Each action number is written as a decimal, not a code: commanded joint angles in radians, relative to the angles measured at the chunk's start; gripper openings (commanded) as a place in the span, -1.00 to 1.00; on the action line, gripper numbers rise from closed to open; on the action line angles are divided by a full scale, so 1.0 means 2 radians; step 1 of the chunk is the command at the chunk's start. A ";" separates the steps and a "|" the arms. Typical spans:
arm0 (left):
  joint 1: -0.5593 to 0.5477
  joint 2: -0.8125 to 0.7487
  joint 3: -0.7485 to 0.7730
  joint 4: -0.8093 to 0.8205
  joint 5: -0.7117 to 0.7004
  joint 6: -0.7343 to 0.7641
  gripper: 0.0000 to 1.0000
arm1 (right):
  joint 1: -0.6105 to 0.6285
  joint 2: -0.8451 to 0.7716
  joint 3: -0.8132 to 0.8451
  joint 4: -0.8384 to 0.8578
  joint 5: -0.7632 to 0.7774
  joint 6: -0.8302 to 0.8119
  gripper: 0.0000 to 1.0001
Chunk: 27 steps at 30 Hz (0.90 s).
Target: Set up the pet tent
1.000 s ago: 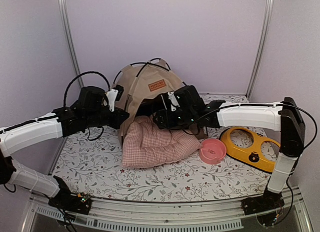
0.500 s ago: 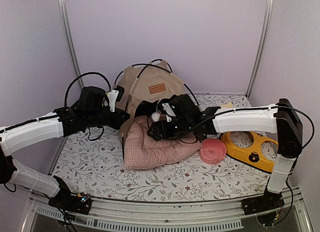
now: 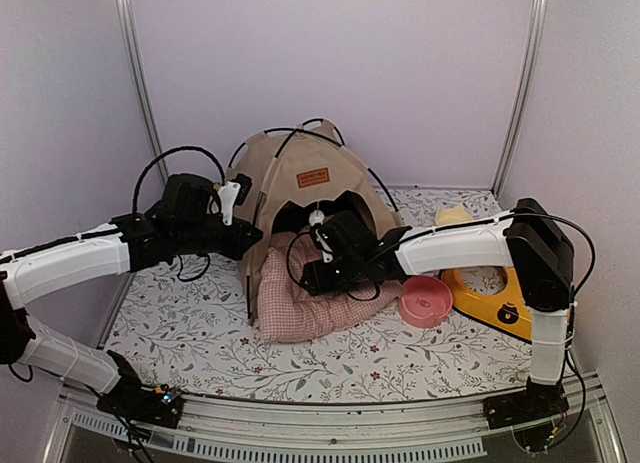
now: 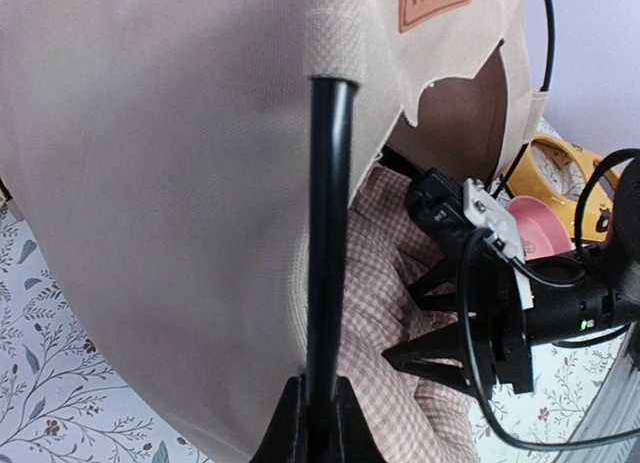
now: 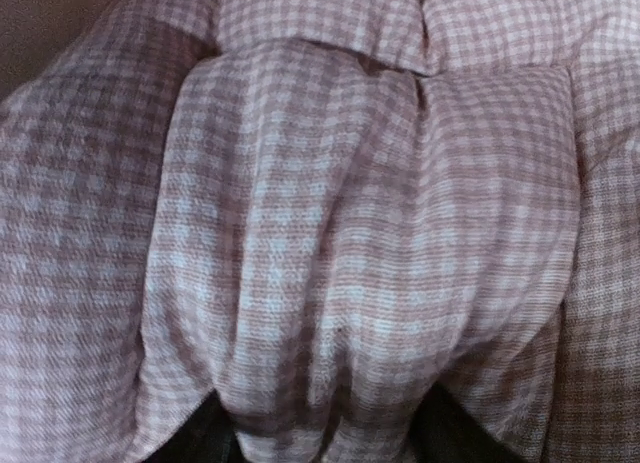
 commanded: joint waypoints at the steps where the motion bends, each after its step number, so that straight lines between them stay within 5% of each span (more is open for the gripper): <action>1: 0.006 0.006 -0.007 -0.003 0.013 -0.017 -1.00 | 0.002 0.008 0.052 -0.025 0.039 -0.005 -0.23; 7: 0.005 0.011 -0.011 -0.015 0.024 -0.007 -1.00 | 0.001 -0.011 0.112 -0.046 0.084 -0.032 -0.98; 27: 0.004 -0.018 0.008 -0.033 0.153 0.036 -1.00 | -0.051 0.092 0.152 0.044 0.121 -0.069 -1.00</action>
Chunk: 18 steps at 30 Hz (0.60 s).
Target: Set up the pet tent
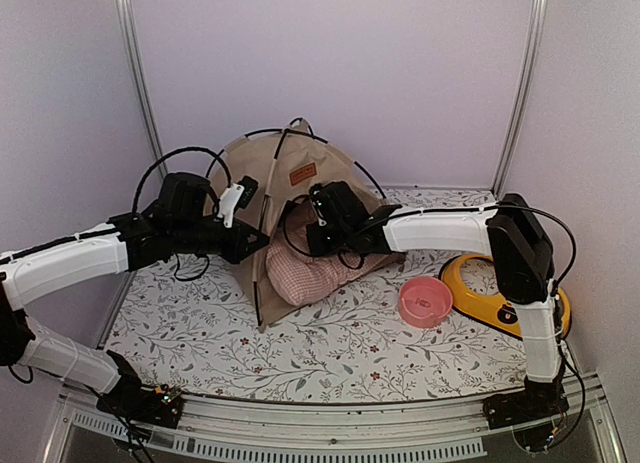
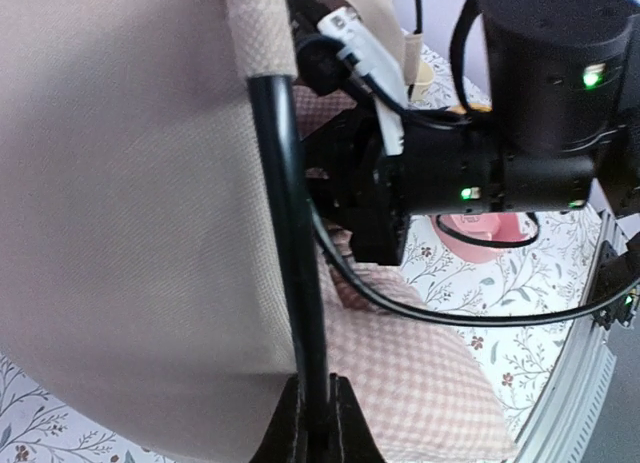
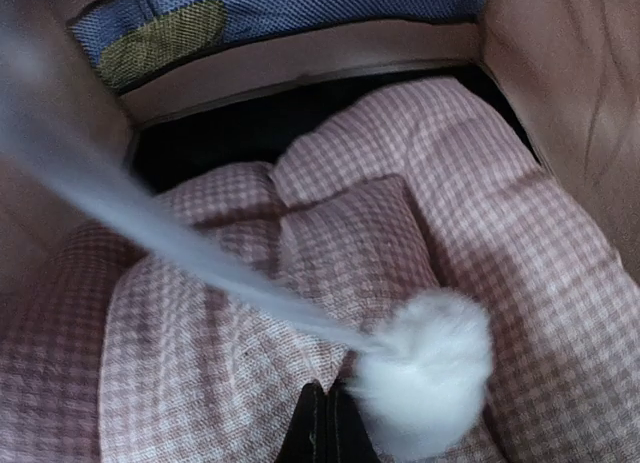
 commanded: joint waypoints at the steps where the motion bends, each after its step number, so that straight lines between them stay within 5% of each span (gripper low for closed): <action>1: -0.002 -0.019 0.010 -0.033 0.055 0.010 -1.00 | -0.011 0.035 0.017 0.044 -0.005 0.000 -1.00; 7: 0.000 -0.021 0.011 -0.035 0.029 0.001 -1.00 | -0.011 0.035 0.008 0.026 -0.055 -0.002 -0.77; 14: 0.002 -0.004 0.013 -0.048 -0.015 -0.010 -1.00 | -0.007 -0.060 -0.051 0.033 -0.086 -0.002 0.10; 18: 0.002 0.000 0.014 -0.048 -0.022 -0.013 -1.00 | -0.005 -0.102 -0.069 0.030 -0.106 0.005 0.42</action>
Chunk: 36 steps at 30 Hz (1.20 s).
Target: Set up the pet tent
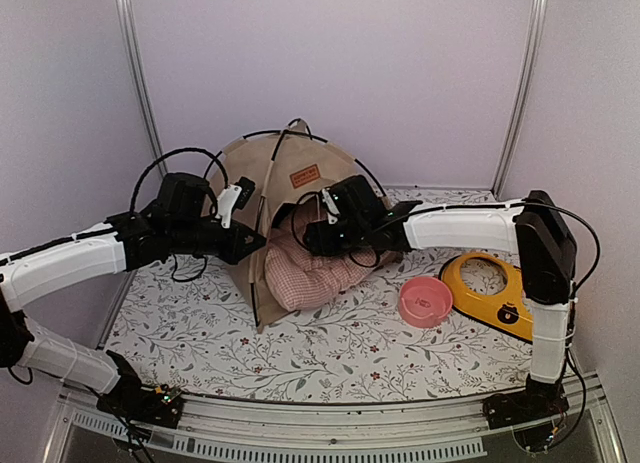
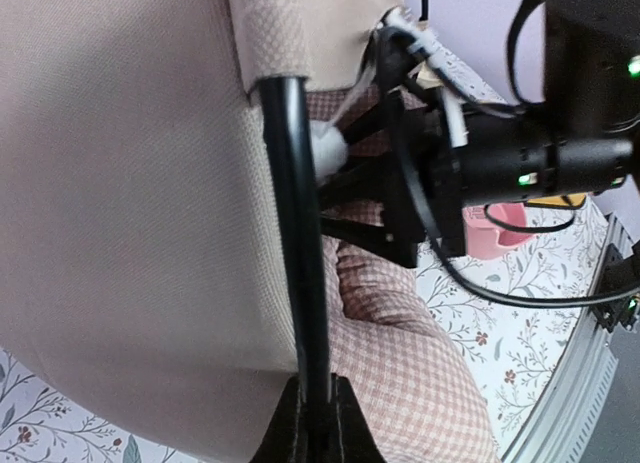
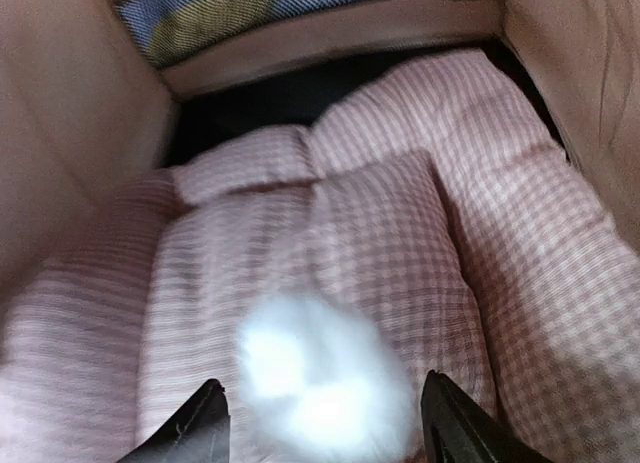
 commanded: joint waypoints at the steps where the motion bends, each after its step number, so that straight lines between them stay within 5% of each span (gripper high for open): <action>1: 0.001 0.010 0.011 -0.026 -0.011 -0.005 -1.00 | 0.005 -0.069 -0.016 0.013 -0.035 0.008 0.49; 14: 0.002 0.014 0.011 -0.026 -0.010 -0.005 -1.00 | 0.049 -0.116 -0.095 0.045 -0.116 0.034 0.78; 24: 0.001 0.016 0.011 -0.025 -0.014 -0.007 -1.00 | 0.056 -0.133 -0.169 0.060 -0.133 0.068 0.81; 36: 0.002 0.026 0.012 -0.025 -0.006 -0.008 -1.00 | 0.090 -0.124 -0.139 0.057 -0.111 0.068 0.84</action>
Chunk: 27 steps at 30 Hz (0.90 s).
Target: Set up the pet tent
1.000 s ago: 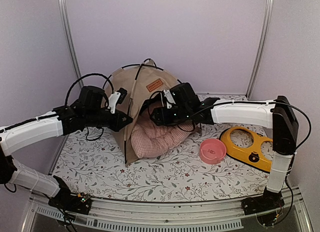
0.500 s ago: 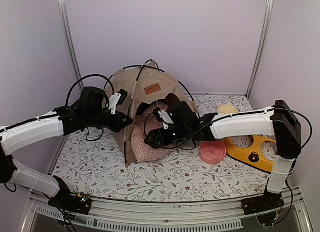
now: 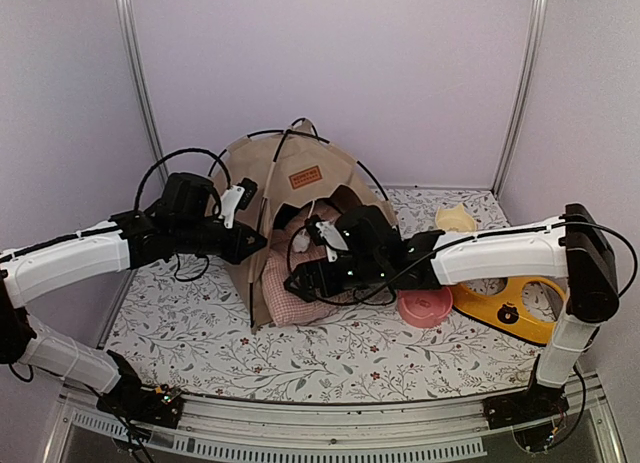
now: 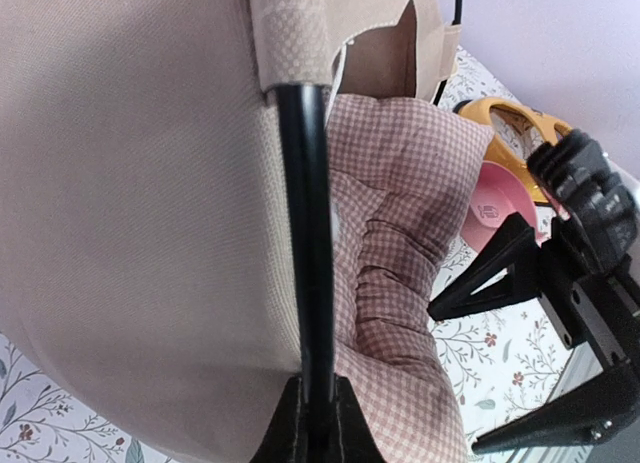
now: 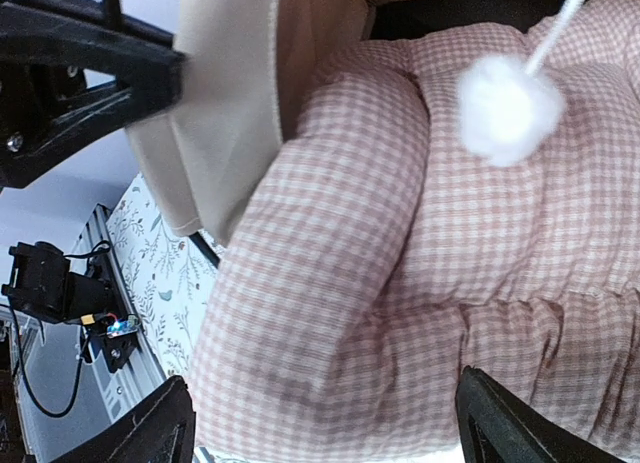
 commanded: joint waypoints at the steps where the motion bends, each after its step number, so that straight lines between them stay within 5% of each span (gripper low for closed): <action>1: 0.001 0.011 0.008 -0.022 0.004 -0.004 -1.00 | 0.014 0.022 0.030 -0.002 0.007 0.000 0.83; 7: 0.001 0.013 0.008 -0.026 0.003 0.002 -1.00 | 0.016 0.074 0.061 -0.019 0.005 -0.004 0.74; 10: 0.001 0.015 0.009 -0.029 0.005 0.006 -1.00 | 0.017 0.092 0.080 -0.025 -0.001 -0.007 0.55; 17: -0.002 0.012 0.004 -0.031 0.029 0.016 -1.00 | 0.000 0.100 0.122 -0.047 0.023 -0.012 -0.63; 20: -0.004 0.014 0.003 -0.033 0.044 0.024 -1.00 | -0.017 0.094 0.132 -0.042 0.038 -0.009 -0.93; 27: -0.021 0.011 0.005 -0.027 0.093 0.044 -1.00 | -0.055 0.094 0.136 0.019 0.064 0.002 -1.00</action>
